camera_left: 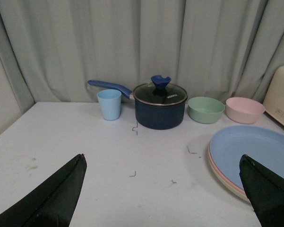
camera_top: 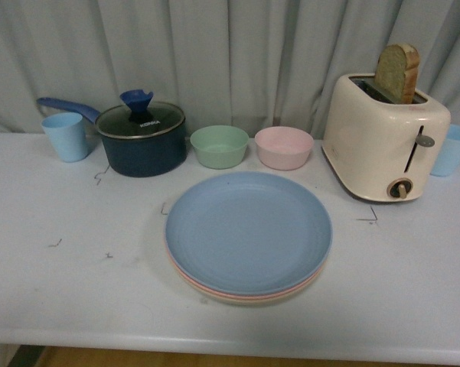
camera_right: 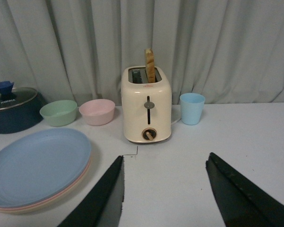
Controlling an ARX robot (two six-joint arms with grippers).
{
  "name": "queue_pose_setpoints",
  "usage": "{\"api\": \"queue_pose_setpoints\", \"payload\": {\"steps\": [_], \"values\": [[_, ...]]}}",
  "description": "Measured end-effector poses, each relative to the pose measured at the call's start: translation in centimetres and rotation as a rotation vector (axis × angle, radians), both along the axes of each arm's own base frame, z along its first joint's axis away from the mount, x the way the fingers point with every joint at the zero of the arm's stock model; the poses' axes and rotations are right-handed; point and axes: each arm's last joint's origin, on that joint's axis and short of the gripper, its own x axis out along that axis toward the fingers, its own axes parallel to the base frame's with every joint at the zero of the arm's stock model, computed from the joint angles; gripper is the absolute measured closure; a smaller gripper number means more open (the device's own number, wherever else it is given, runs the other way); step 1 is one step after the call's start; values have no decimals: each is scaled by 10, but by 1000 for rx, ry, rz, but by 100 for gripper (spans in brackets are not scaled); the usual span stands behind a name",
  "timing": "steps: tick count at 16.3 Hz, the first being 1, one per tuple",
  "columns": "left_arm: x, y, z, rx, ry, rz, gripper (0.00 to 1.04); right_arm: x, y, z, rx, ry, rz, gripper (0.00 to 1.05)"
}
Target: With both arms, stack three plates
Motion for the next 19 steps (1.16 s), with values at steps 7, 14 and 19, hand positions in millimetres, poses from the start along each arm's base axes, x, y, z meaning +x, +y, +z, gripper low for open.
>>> {"api": "queue_pose_setpoints", "payload": {"steps": [7, 14, 19], "values": [[0, 0, 0, 0, 0, 0, 7, 0, 0, 0, 0, 0, 0, 6], [0, 0, 0, 0, 0, 0, 7, 0, 0, 0, 0, 0, 0, 6], [0, 0, 0, 0, 0, 0, 7, 0, 0, 0, 0, 0, 0, 6]]}}
